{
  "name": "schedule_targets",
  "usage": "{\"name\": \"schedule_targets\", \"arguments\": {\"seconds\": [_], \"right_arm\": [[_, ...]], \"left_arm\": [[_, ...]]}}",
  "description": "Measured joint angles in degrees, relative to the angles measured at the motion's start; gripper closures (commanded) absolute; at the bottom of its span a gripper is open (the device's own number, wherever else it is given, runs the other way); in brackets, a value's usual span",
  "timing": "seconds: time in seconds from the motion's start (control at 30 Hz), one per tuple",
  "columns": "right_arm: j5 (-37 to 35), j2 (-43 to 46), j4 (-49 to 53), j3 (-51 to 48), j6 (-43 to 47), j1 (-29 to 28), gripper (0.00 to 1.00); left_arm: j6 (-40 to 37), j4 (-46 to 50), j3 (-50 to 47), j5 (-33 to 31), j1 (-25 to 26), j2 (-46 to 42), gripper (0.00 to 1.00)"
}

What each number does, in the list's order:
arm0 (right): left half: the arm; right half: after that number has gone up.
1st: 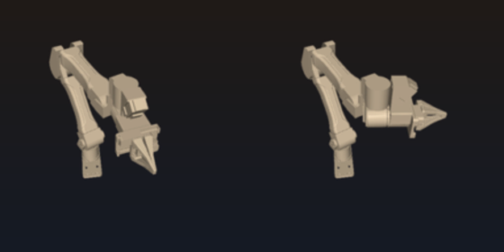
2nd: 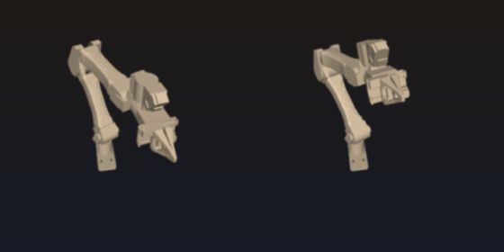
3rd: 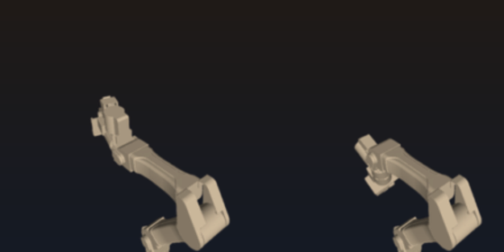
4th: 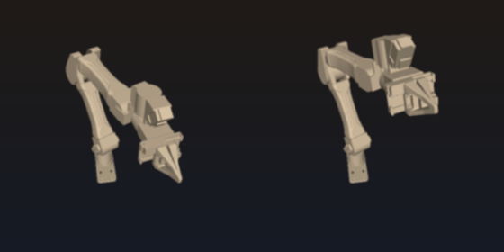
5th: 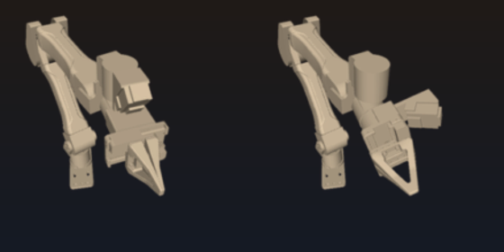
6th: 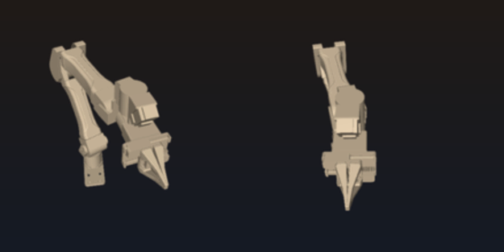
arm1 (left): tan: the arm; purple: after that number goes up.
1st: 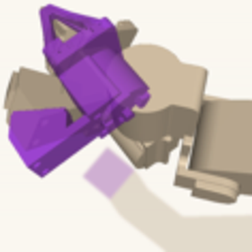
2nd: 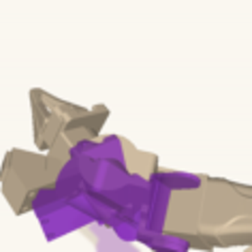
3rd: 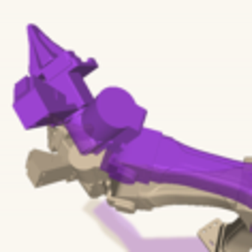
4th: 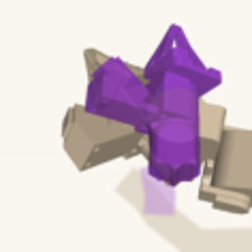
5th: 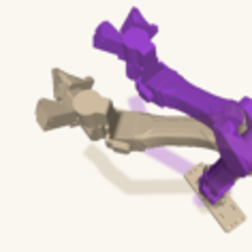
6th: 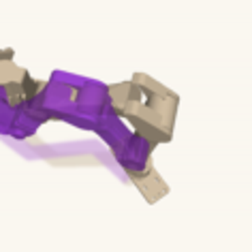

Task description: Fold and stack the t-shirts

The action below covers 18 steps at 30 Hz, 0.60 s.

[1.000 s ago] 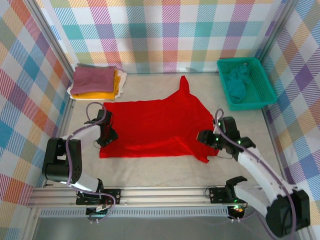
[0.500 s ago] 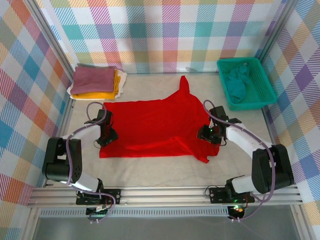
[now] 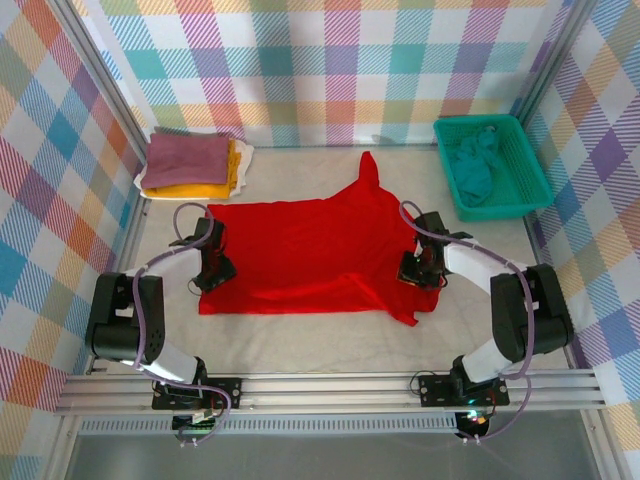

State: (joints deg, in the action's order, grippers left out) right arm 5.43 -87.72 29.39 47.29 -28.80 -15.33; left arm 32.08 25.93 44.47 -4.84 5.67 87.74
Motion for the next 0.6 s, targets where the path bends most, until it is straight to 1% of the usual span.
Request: {"name": "schedule_targets", "arguments": {"seconds": [0.07, 0.23, 0.27, 0.3, 0.33, 0.4, 0.47, 0.5, 0.53, 0.6], "right_arm": [[0.39, 0.15, -0.26, 0.11, 0.04, 0.0, 1.0], [1.42, 3.13, -0.39, 0.13, -0.07, 0.0, 1.0], [1.66, 3.72, -0.59, 0.13, -0.04, 0.0, 0.92], [1.86, 4.13, -0.83, 0.17, -0.11, 0.0, 0.73], [2.1, 4.2, -1.03, 0.28, 0.11, 0.0, 0.66], [2.51, 3.56, -1.07, 0.66, 0.7, 0.0, 0.66], [3.28, 2.05, -1.46, 1.2, 0.94, 0.0, 0.62], [3.78, 1.09, -1.92, 1.29, 1.01, 0.0, 0.62], [4.31, 0.04, -2.34, 1.31, 1.2, -0.02, 0.64], [5.14, -1.7, -2.78, 1.33, 1.38, -0.2, 0.71]], "left_arm": [[-0.02, -0.33, 0.0, 0.0, 0.15, 0.04, 0.53], [0.0, -0.74, 0.04, -0.13, 0.22, 0.28, 0.53], [0.0, -0.81, 0.04, -0.17, 0.22, 0.28, 0.53], [-0.02, -0.9, 0.04, -0.2, 0.24, 0.33, 0.53], [0.0, -0.96, 0.04, -0.22, 0.26, 0.37, 0.53], [0.0, -1.07, 0.04, -0.24, 0.26, 0.39, 0.53], [0.0, -1.09, 0.07, -0.24, 0.26, 0.44, 0.53], [0.0, -1.09, 0.07, -0.24, 0.28, 0.44, 0.53], [0.0, -1.07, 0.07, -0.28, 0.31, 0.44, 0.53], [0.0, -1.07, 0.07, -0.31, 0.31, 0.44, 0.53]]}}
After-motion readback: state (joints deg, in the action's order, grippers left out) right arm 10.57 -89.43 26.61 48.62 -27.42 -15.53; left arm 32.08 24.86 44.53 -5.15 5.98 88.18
